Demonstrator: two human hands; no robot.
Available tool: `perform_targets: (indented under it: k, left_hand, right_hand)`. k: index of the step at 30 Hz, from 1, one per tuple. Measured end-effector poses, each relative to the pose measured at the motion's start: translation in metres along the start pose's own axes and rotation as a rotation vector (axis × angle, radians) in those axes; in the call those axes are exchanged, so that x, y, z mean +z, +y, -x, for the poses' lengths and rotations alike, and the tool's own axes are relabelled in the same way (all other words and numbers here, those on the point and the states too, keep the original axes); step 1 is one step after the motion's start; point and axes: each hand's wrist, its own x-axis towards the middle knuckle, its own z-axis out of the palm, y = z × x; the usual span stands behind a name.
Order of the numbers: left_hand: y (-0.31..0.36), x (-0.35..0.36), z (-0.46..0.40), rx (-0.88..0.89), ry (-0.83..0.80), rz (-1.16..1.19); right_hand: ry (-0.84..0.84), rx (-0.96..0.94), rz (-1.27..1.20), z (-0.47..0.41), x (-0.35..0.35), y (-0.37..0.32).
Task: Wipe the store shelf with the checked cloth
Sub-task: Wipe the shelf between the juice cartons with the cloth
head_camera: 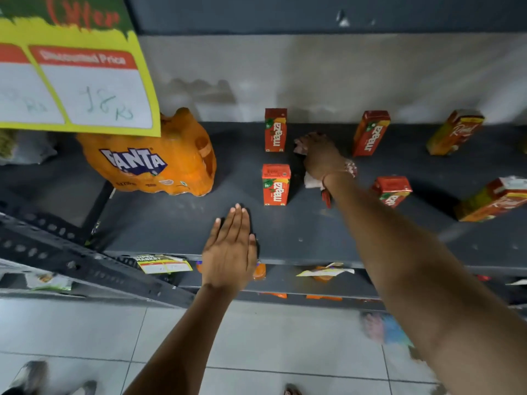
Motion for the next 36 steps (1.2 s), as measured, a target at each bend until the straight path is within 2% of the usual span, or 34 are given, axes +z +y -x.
perform_targets:
  k: [9,18,23,27,28,36]
  left_hand:
    - [0.004,-0.007,0.002,0.0,-0.013,-0.033]
    - [0.007,-0.011,0.003,-0.043,-0.124,-0.008]
    - [0.009,-0.014,0.006,-0.081,-0.169,0.024]
    - [0.01,-0.015,0.007,-0.076,-0.195,0.034]
    - [0.01,-0.016,0.007,-0.077,-0.199,0.036]
    - [0.011,-0.019,0.006,-0.081,-0.234,0.041]
  right_hand:
    - [0.003,0.043,-0.061,0.118,-0.02,-0.028]
    - [-0.132,0.043,-0.027,0.205,-0.02,-0.051]
    - [-0.31,-0.101,-0.072,0.244,-0.04,-0.061]
    - [-0.665,-0.167,-0.228,0.28,-0.08,-0.063]
    - [-0.694,-0.183,-0.249,0.287,-0.087,-0.062]
    - [-0.398,-0.228,-0.28,0.293,-0.076,-0.059]
